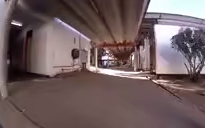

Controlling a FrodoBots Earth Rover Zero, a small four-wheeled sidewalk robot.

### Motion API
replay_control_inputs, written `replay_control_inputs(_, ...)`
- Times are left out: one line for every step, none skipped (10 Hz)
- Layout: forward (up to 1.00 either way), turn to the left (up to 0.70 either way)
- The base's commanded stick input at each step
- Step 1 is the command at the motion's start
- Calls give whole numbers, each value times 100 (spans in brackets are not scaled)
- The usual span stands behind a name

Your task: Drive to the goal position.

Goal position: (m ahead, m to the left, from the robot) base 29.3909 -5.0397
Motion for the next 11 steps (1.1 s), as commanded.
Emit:
replay_control_inputs(70,0)
replay_control_inputs(70,0)
replay_control_inputs(70,0)
replay_control_inputs(70,0)
replay_control_inputs(70,0)
replay_control_inputs(70,0)
replay_control_inputs(70,0)
replay_control_inputs(70,0)
replay_control_inputs(70,0)
replay_control_inputs(70,0)
replay_control_inputs(70,0)
